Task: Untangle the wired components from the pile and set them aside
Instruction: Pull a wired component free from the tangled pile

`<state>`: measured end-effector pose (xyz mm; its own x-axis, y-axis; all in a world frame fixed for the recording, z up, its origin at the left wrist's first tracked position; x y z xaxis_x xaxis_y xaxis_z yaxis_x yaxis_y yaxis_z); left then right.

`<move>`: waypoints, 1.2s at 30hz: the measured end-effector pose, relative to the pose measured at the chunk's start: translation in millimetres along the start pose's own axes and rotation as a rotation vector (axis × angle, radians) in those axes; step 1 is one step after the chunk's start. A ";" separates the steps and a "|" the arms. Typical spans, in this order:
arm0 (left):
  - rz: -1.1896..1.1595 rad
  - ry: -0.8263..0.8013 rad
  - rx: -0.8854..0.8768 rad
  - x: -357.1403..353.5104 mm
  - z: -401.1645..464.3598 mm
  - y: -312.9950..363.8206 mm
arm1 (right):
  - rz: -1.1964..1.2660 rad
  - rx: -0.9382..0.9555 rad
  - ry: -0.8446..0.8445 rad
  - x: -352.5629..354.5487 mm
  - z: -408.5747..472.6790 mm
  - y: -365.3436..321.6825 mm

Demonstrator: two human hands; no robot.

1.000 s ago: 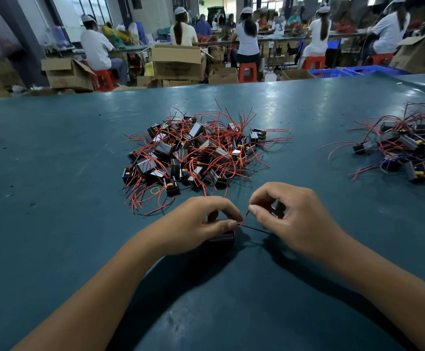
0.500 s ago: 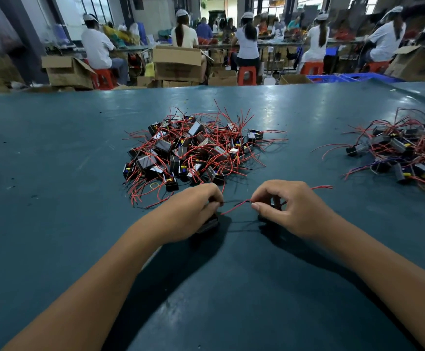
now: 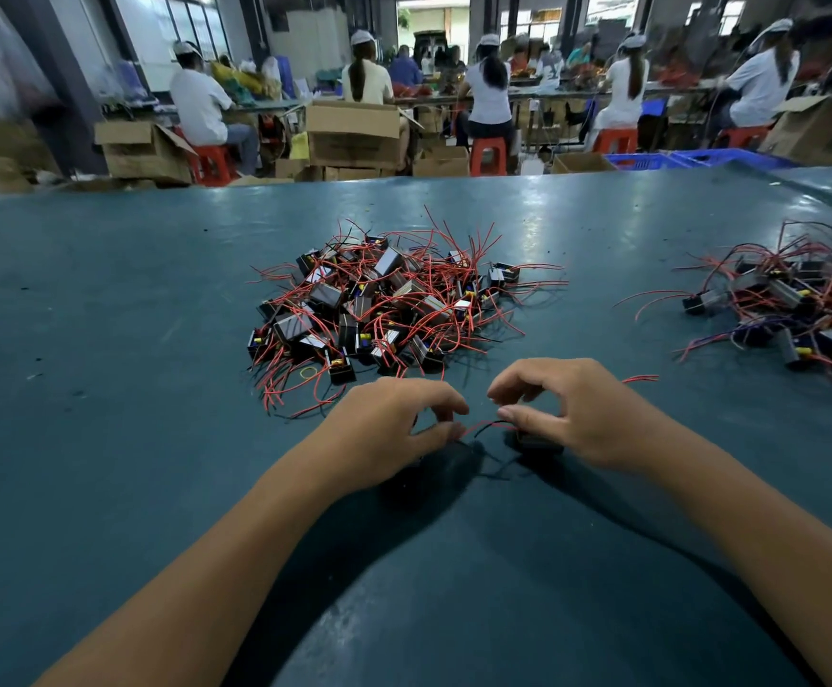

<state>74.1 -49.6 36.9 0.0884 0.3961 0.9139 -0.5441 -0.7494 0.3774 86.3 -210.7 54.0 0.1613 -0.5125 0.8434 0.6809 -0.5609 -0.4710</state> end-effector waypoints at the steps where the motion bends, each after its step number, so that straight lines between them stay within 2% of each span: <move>1: 0.014 -0.029 -0.007 -2.0 -0.1 0.0 | 0.013 0.000 -0.031 -2.1 0.6 -0.5; 4: -0.038 -0.085 -0.007 -4.8 -0.3 -3.9 | 0.057 -0.017 -0.106 -6.7 -0.6 1.0; 8: -0.004 -0.067 -0.066 -2.8 -1.0 0.5 | 0.114 -0.051 -0.180 -12.1 -1.5 0.1; 14: 0.081 0.042 0.014 0.2 -0.6 -1.9 | 0.083 -0.060 -0.130 -6.4 -1.2 0.6; 18: -0.031 0.077 0.061 2.7 -0.7 -4.9 | 0.086 -0.084 -0.093 -4.8 -4.2 5.6; 26: -0.140 0.216 -0.013 8.8 -3.0 10.1 | 0.050 0.075 -0.068 -7.3 -1.3 -17.0; 32: -0.246 0.222 0.023 6.2 -1.8 4.3 | 0.208 -0.080 0.071 -8.5 0.2 -2.8; 36: -0.274 0.202 0.018 2.3 -0.6 4.6 | 0.250 -0.130 0.070 -14.7 2.4 1.1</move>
<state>71.3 -51.8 40.6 0.0613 0.6800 0.7306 -0.5078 -0.6089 0.6094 86.4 -202.2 41.7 0.2601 -0.6865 0.6790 0.5284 -0.4874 -0.6951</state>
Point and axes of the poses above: each hand's wrist, its own z-axis towards the middle knuckle, its own x-axis out of the back of the hand, y = z × x, the point moved 8 cm from there along z, towards the middle knuckle, and after that the axes turned 6 degrees about -y, right-handed, at the moved point
